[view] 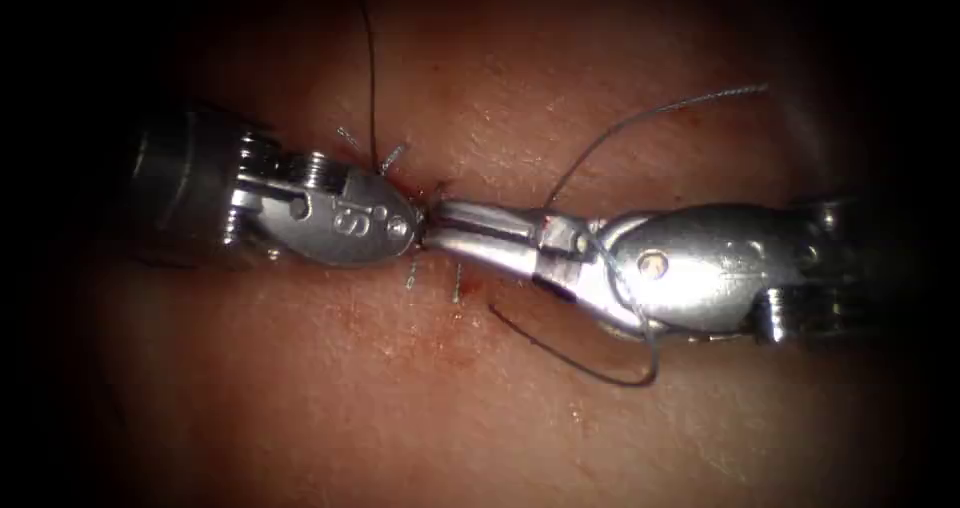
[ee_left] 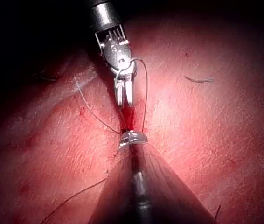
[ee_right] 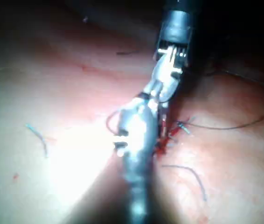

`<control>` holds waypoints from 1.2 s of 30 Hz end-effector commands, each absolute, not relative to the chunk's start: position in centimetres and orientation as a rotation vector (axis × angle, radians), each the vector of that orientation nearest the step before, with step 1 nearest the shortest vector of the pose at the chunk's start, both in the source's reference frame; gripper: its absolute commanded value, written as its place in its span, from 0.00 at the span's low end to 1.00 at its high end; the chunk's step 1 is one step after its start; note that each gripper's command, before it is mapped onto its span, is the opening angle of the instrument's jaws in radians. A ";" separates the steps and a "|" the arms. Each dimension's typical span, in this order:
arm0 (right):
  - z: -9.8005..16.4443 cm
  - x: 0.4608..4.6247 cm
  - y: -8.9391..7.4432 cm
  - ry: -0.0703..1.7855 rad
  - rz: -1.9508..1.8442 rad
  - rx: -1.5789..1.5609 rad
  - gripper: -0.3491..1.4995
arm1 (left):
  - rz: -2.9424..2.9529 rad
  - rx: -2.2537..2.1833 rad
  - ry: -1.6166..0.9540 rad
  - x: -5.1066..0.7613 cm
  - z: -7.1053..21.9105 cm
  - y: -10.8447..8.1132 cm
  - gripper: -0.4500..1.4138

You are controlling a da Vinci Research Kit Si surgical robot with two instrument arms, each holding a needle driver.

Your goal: Wound Closure

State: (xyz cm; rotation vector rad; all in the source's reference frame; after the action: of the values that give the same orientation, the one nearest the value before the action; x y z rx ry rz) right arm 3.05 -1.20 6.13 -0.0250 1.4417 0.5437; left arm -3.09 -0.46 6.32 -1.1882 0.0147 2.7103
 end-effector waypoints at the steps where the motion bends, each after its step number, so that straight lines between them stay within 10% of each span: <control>1: 6.2 3.10 -1.2 1.428 0.570 -0.045 0.37 | 2.715 -1.193 0.015 -3.14 6.4 -0.5 0.00; 9: 6.5 3.12 -1.1 1.317 0.663 -0.153 0.59 | 2.728 -1.184 0.036 -2.95 6.2 -0.9 0.00; 36: 7.1 3.65 -1.7 1.037 0.403 -0.005 0.45 | 2.758 -1.115 0.056 -2.65 5.2 -0.3 0.00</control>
State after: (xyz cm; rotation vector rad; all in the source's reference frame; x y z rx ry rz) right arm 3.58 -1.59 7.07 0.0011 1.0367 0.3953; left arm -2.61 -0.23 5.16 -1.1121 0.0649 2.7610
